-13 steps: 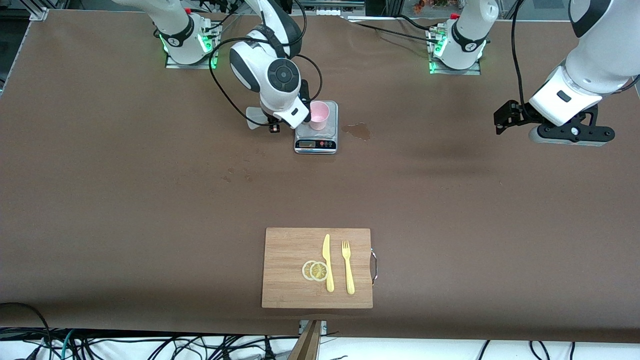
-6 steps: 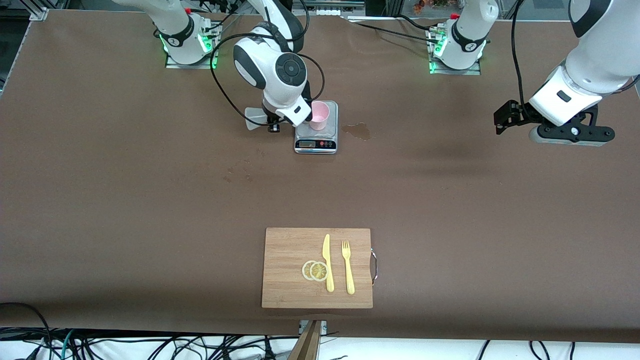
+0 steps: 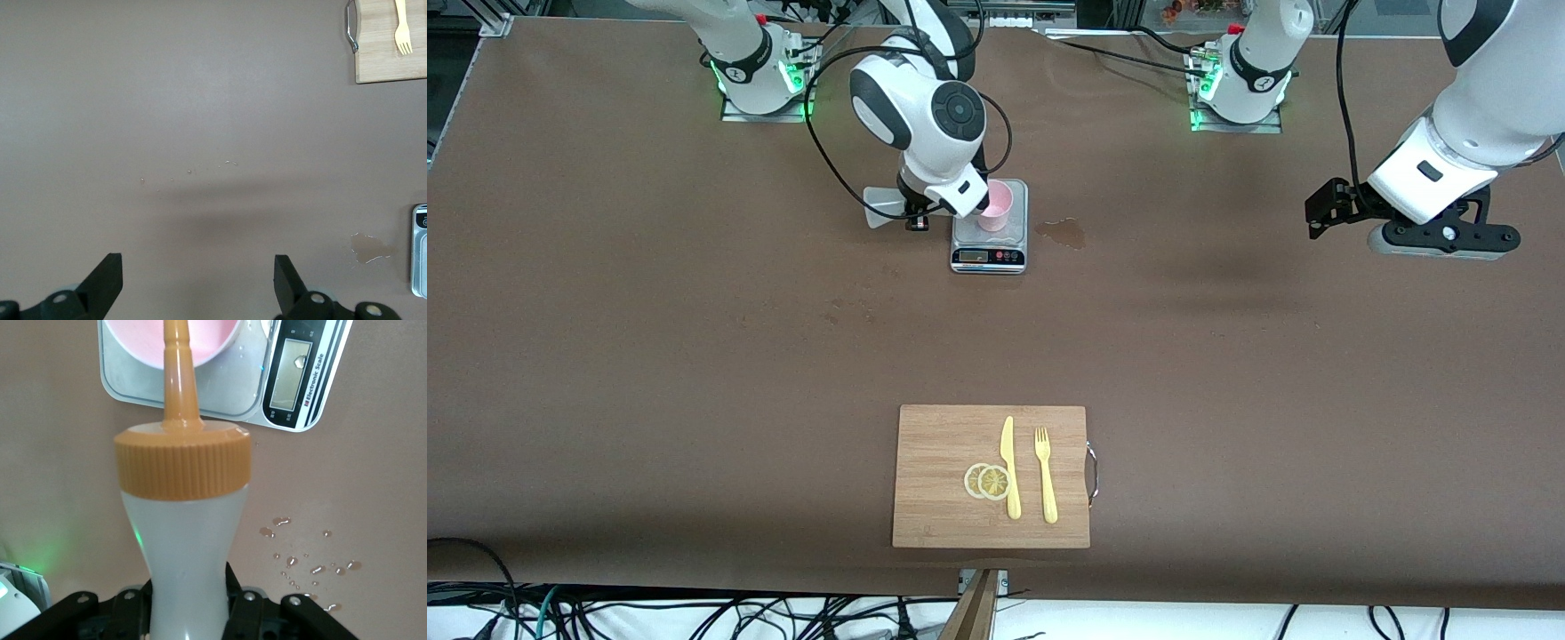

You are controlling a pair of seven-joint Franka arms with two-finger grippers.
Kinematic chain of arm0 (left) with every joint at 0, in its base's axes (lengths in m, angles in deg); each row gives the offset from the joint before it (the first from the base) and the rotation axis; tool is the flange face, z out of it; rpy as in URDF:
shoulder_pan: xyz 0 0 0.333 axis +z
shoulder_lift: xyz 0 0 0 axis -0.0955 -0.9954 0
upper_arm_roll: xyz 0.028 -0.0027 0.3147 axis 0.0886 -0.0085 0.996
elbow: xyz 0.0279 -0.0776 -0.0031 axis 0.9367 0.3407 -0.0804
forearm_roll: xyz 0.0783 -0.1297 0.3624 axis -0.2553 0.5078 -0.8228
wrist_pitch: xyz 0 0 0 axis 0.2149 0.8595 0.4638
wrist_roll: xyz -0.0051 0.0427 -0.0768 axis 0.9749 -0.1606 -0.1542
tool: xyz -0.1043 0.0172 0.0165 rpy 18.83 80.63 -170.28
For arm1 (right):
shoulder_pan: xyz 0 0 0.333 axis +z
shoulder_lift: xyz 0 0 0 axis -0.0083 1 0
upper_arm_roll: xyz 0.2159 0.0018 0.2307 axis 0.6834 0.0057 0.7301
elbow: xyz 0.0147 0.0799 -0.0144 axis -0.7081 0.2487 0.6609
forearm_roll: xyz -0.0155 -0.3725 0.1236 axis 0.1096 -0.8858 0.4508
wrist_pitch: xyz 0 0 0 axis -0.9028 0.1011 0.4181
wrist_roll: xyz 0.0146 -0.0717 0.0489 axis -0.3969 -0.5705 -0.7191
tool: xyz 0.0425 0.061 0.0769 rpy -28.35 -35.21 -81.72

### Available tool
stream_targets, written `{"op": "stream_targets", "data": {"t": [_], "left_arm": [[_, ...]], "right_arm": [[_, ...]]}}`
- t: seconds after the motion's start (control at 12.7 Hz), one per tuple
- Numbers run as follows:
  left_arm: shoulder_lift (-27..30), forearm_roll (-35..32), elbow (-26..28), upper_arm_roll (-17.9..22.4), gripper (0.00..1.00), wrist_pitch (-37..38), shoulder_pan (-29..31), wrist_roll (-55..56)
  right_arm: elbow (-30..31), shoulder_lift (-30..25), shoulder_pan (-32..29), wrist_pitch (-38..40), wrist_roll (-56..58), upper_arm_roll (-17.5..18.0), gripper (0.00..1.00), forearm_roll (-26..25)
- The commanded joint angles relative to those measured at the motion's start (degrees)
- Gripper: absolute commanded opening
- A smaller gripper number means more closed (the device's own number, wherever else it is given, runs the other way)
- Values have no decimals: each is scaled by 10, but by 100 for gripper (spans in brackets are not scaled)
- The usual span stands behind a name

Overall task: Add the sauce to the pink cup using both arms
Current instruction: 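Tilt the bottle nozzle over the cup rim and squeeze sauce in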

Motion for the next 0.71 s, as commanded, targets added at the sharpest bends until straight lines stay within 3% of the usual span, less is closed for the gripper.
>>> {"op": "stream_targets", "data": {"t": [0.0,0.63], "left_arm": [[-6,10,-17,2,100,14,-3,-6],[-6,10,-17,2,100,14,-3,-6]], "right_arm": [[-27,11,6,28,-20,4,28,-20],[-54,23,26,71,-50,4,28,-57]]}}
